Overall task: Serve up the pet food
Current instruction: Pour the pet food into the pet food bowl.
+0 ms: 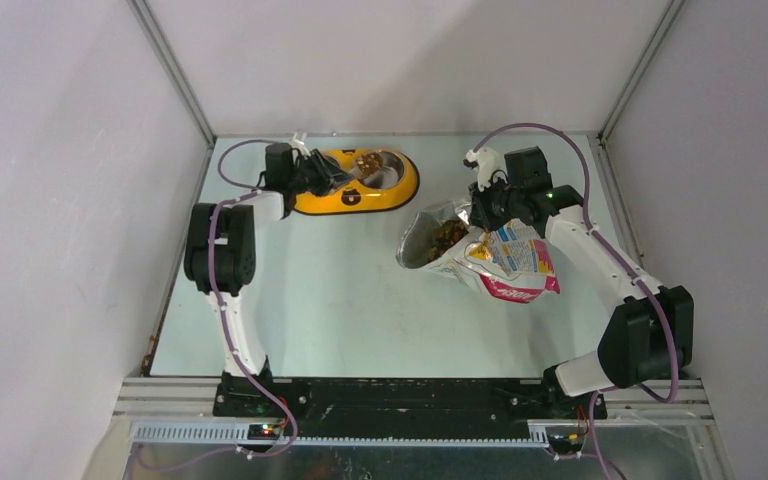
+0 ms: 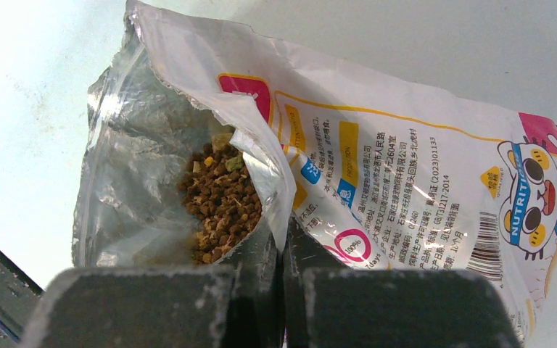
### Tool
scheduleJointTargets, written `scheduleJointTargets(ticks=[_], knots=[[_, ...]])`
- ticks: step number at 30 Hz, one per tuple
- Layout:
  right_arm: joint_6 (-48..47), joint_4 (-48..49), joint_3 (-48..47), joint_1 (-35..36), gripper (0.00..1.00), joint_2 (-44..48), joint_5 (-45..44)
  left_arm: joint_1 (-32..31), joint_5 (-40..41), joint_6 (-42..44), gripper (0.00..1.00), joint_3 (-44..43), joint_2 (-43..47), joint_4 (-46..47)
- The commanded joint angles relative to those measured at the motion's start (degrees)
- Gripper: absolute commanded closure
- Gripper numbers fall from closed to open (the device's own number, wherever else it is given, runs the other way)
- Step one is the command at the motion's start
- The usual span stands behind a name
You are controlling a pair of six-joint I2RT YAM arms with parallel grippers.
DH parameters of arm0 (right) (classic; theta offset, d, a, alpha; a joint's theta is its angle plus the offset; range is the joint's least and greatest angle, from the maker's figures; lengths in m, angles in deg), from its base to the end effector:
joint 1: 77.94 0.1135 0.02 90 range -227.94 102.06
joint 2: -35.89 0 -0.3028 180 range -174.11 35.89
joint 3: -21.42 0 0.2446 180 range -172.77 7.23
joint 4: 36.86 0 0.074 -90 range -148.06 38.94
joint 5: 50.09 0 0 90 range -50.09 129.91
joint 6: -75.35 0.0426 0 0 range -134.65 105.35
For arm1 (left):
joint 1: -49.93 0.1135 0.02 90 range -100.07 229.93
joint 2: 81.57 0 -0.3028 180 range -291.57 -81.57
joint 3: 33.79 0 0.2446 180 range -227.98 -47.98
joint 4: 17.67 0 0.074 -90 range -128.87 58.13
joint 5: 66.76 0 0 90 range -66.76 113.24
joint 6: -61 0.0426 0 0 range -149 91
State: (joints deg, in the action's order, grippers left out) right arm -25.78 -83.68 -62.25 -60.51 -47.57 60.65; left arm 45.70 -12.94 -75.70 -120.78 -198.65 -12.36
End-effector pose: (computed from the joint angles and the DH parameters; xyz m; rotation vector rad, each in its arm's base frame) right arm 0.2896 0.1067 0.3325 -0.7496 2.2476 0.4834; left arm 0.4648 -0.0596 0.2150 -0.3472 2.0902 -1.1822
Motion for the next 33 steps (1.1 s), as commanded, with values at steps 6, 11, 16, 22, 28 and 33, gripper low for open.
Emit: scheduleJointTargets(ticks=[6,11,16,22,28,33], knots=[[-1.08,-1.74,0.09,-0.25,1.0,0.33,-3.94,-1.49,5.72,7.69,1.0,-5.12,0.97,-10.95],[-1.08,-1.75,0.1,-0.1,1.0,0.37,-3.94,-1.87,7.6,9.42,1.0,-6.45,0.92,-14.09],[-1.08,-1.74,0.13,0.05,1.0,0.38,-3.94,-2.16,9.03,10.66,1.0,-8.2,0.79,-16.76],[-1.08,-1.75,0.1,0.06,1.0,0.4,-3.95,-2.8,9.83,12.05,1.0,-10.23,0.35,-18.96],[-1.08,-1.75,0.09,0.07,1.0,0.51,-3.88,-3.15,10.38,12.86,1.0,-11.83,0.04,-22.58],[-1.11,-1.75,0.13,0.21,1.0,0.65,-3.86,-3.39,10.89,13.58,1.0,-13.14,-0.14,-24.11]])
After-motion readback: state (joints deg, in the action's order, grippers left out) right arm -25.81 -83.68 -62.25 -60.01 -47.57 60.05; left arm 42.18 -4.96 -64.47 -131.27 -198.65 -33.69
